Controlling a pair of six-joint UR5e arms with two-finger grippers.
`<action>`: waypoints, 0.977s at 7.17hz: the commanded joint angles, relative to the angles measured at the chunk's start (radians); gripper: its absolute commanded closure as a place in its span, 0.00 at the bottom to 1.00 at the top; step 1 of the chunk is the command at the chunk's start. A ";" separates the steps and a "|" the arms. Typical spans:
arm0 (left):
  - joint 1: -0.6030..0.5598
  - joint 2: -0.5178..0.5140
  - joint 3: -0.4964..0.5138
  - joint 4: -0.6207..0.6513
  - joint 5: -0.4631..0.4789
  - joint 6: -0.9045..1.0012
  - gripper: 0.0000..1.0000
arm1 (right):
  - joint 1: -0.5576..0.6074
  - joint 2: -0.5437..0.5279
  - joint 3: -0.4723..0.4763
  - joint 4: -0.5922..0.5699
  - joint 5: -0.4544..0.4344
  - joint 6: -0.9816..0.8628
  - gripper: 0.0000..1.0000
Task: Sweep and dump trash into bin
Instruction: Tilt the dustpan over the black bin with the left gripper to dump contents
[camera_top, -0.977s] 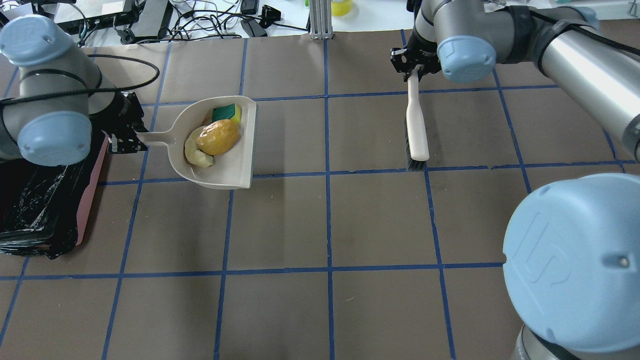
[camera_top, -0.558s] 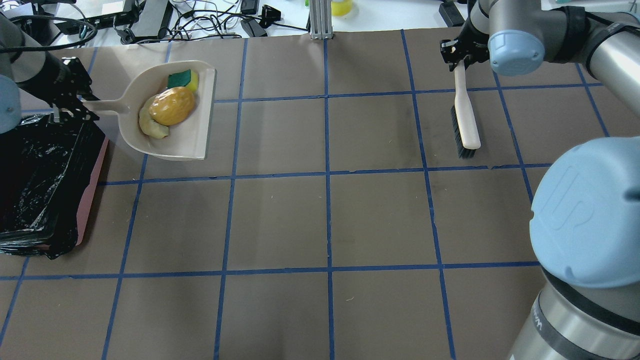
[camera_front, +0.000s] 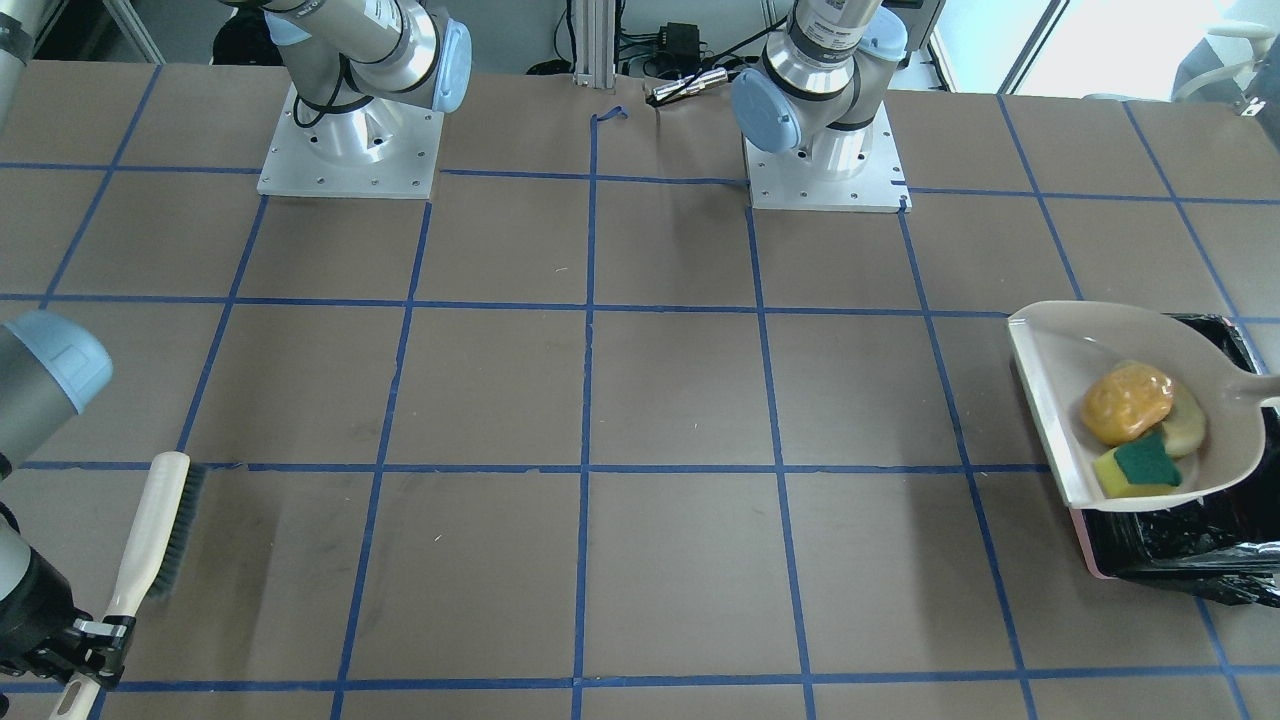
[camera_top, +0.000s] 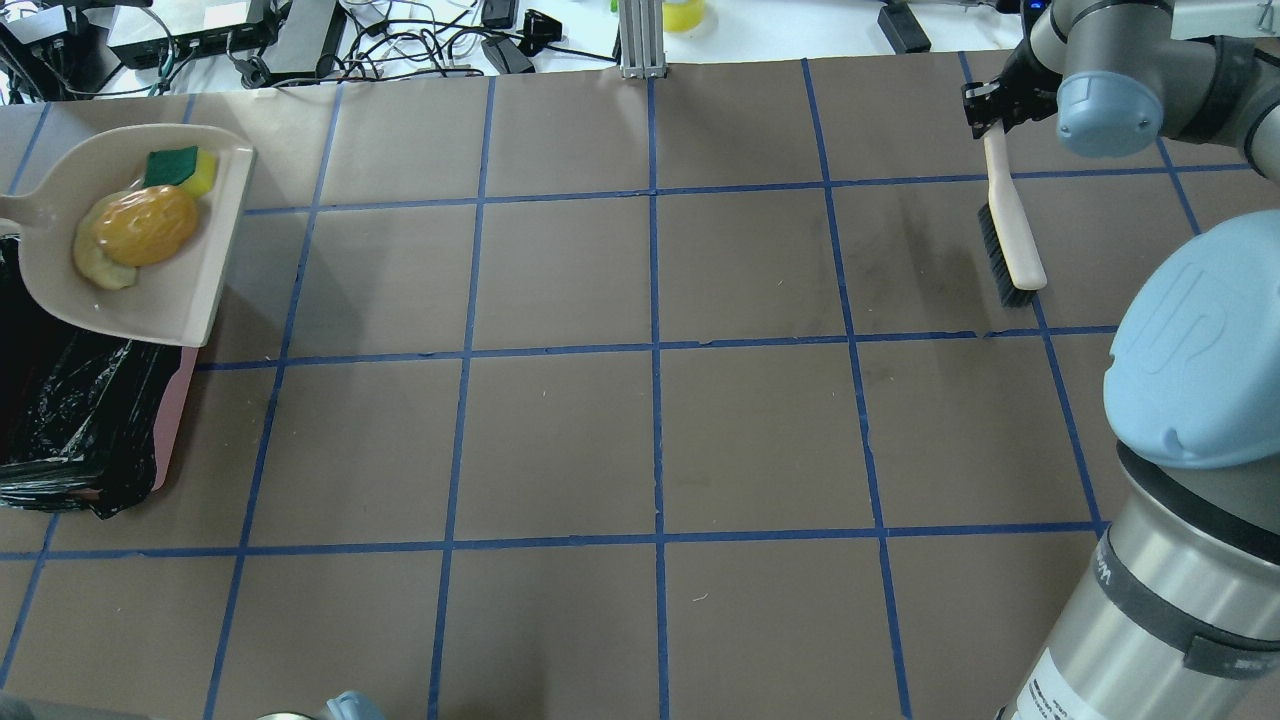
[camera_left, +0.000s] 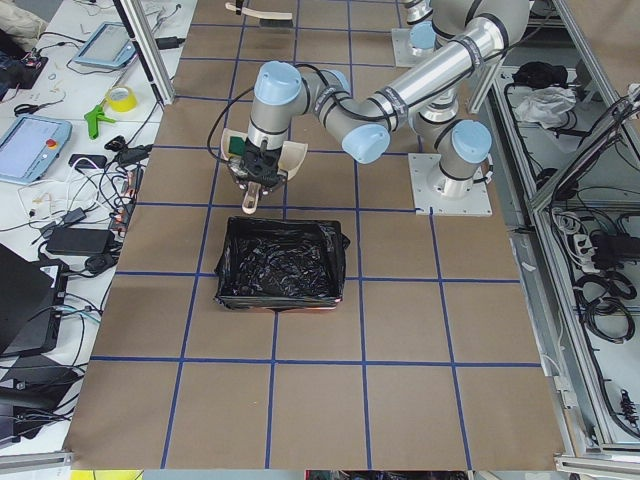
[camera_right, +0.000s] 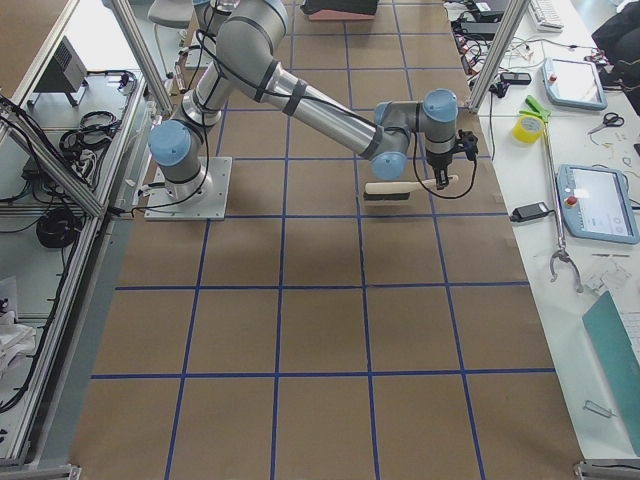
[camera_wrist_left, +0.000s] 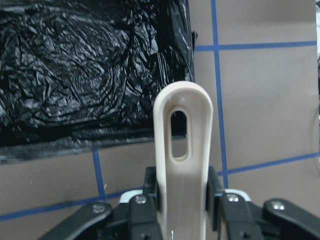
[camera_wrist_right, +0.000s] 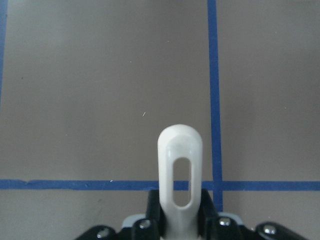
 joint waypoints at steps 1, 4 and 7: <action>0.109 -0.029 0.038 0.006 0.004 0.187 1.00 | -0.007 0.022 -0.015 -0.001 0.007 -0.014 1.00; 0.174 -0.118 0.099 0.087 0.045 0.373 1.00 | -0.007 0.058 -0.065 -0.001 0.005 -0.014 1.00; 0.174 -0.213 0.120 0.266 0.062 0.455 1.00 | -0.007 0.063 -0.064 -0.001 0.007 -0.008 1.00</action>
